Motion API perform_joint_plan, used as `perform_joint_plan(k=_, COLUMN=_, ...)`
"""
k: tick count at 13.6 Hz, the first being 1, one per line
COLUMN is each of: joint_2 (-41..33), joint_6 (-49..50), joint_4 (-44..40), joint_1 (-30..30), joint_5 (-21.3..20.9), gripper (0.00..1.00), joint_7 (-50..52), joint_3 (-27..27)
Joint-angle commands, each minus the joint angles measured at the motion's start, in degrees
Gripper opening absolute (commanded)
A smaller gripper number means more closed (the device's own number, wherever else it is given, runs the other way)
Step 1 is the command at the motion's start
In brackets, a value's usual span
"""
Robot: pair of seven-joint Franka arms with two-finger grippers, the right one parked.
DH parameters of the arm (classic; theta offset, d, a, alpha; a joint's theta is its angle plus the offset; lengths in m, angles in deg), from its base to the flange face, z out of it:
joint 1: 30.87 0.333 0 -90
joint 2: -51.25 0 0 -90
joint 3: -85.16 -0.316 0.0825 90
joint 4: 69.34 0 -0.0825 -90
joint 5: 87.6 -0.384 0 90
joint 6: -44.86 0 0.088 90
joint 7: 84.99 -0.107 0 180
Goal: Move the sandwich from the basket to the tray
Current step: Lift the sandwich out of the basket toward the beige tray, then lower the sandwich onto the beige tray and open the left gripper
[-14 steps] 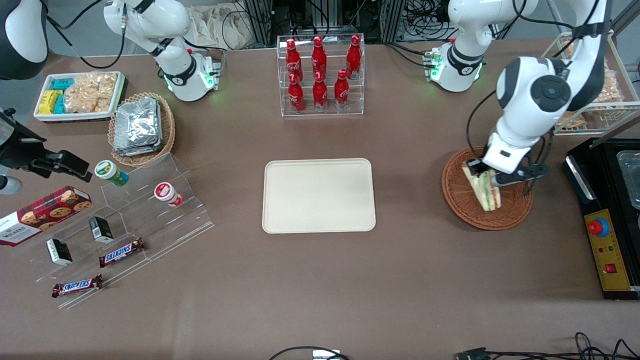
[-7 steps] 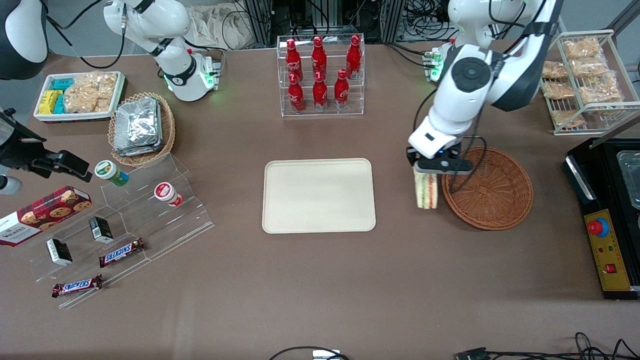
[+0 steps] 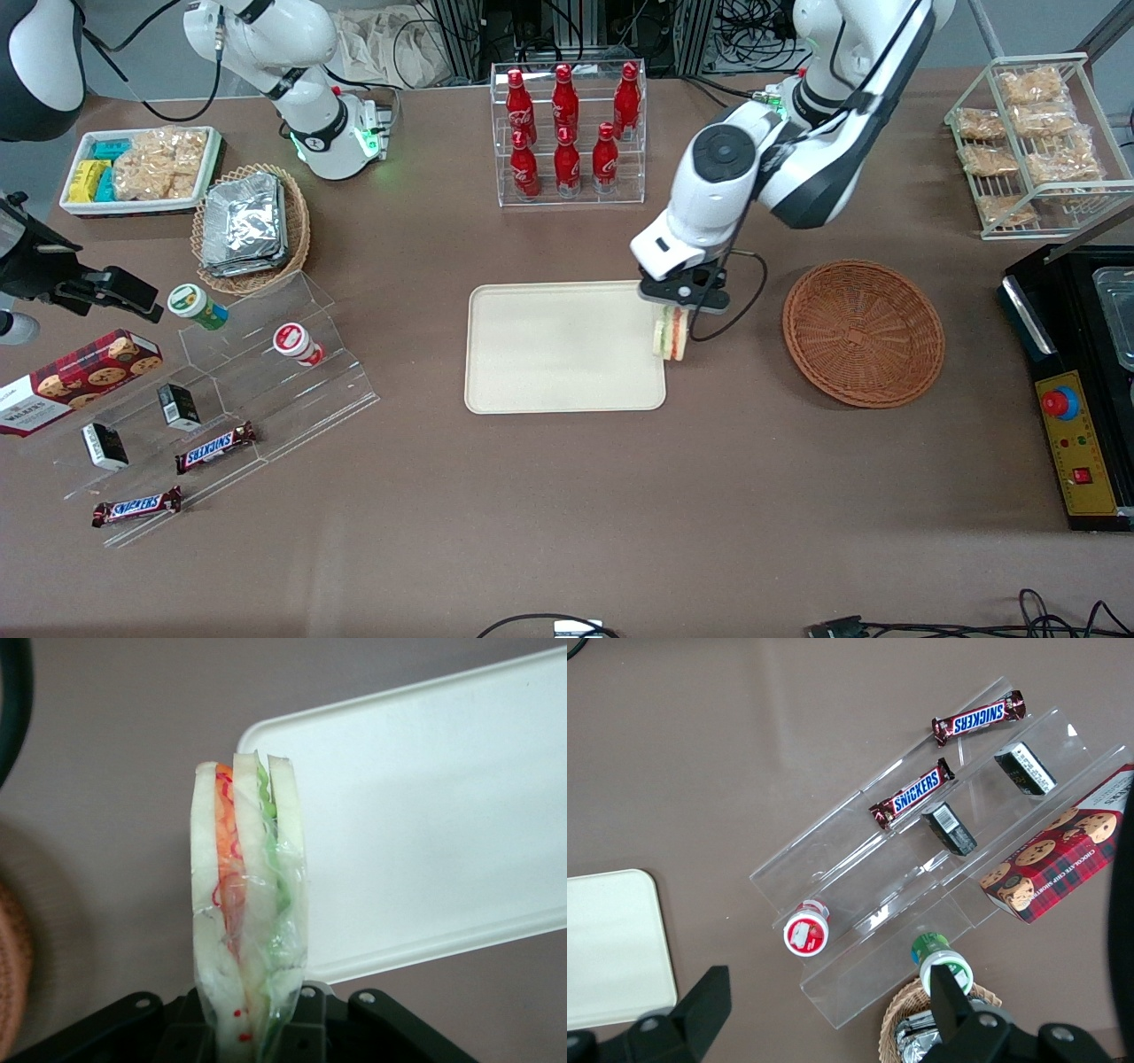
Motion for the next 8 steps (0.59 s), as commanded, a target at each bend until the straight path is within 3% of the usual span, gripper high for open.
perform_joint_plan(k=1, joint_2=9.3, joint_6=0.7, joint_4=-6.4, joint_1=-3.8, joint_5=-6.0, gripper=0.19, joint_7=6.8, joint_3=0.0)
perform_joint_plan(k=5, joint_2=18.1, joint_6=-1.9, joint_4=-8.7, joint_1=-6.5, joint_5=-11.9, gripper=0.19, joint_7=13.0, joint_3=-0.2)
perform_joint_plan(k=8, joint_2=20.5, joint_6=-1.9, joint_4=-8.7, joint_1=-7.4, joint_5=-12.7, gripper=0.19, joint_7=13.3, joint_3=-0.3)
